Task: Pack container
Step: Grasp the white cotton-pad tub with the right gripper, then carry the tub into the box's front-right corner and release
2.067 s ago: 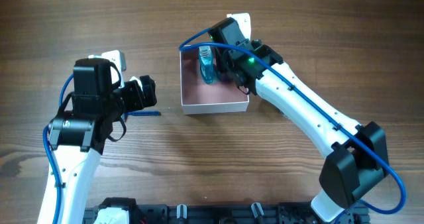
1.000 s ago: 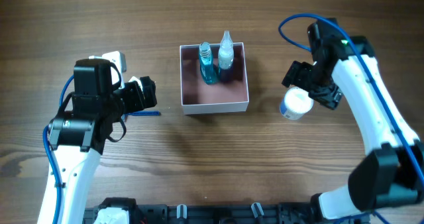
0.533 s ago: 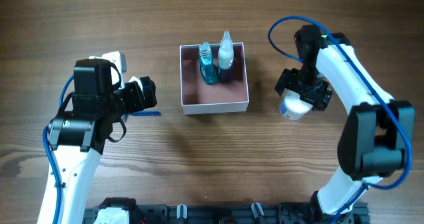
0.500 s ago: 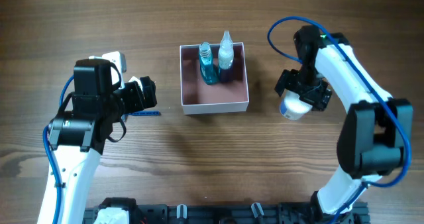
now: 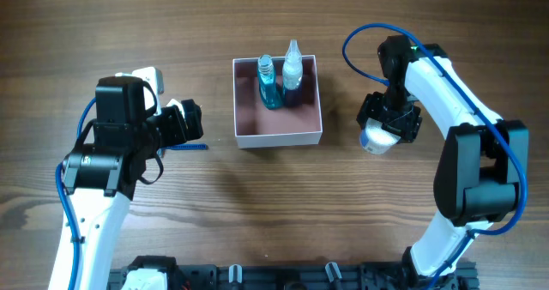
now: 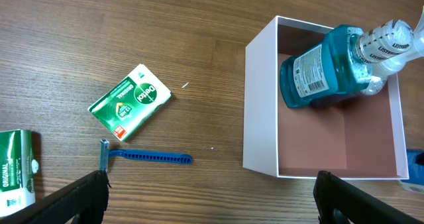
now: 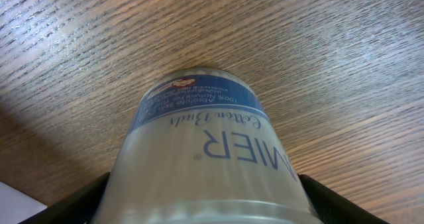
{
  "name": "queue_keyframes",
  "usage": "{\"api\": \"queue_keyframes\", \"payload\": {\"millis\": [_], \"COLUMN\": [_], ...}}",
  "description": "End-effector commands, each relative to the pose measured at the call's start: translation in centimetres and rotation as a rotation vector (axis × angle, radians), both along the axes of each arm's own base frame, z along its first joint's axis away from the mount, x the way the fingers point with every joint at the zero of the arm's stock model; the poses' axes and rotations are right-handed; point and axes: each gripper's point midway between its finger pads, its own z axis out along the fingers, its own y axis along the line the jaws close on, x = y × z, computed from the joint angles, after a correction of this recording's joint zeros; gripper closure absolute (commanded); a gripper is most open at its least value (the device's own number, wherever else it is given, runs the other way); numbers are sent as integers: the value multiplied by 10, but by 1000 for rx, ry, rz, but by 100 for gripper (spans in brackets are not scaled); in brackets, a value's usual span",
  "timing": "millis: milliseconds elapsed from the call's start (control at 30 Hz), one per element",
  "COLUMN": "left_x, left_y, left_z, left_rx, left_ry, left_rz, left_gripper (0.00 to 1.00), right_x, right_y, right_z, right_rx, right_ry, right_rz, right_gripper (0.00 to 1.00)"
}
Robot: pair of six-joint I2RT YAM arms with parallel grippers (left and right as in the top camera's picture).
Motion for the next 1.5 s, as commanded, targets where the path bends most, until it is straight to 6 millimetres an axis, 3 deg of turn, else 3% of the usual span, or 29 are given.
{"api": "queue_keyframes", "payload": {"millis": [0,100,200,367,500,600,733,767,900,1000,1200,1467], "left_x": [2,2,2,2,2,2,2,2,2,2,2,2], "left_y": [-4,-4,-4,-4,-4,-4,-4,-4,-4,-4,-4,-4], "left_z": [7,7,7,7,7,7,7,8,7,7,8,7], "left_rx": [-16,-16,-16,-16,-16,-16,-16,-16,-16,-16,-16,-16], "left_ry": [-16,-16,-16,-16,-16,-16,-16,-16,-16,-16,-16,-16], "left_rz": [-7,-7,-7,-7,-7,-7,-7,-7,-7,-7,-7,-7], "left_gripper": [0,0,0,0,0,0,0,0,0,0,0,0], "right_x": [-3,-3,-2,-1,12,30,48,51,50,41,33,36], "right_y": [3,3,3,4,5,7,19,25,58,92,153,181], "right_z": [-3,-3,-3,0,17,50,116,133,189,212,202,146], "right_rx": [24,24,24,26,33,46,59,64,88,106,153,134], "right_ry": [14,14,12,-1,-61,-166,-350,-400,-569,-651,-659,-517], "right_rz": [-3,-3,-3,-3,17,61,152,192,347,443,588,608], "right_gripper": [21,37,40,70,74,78,79,84,86,93,94,94]}}
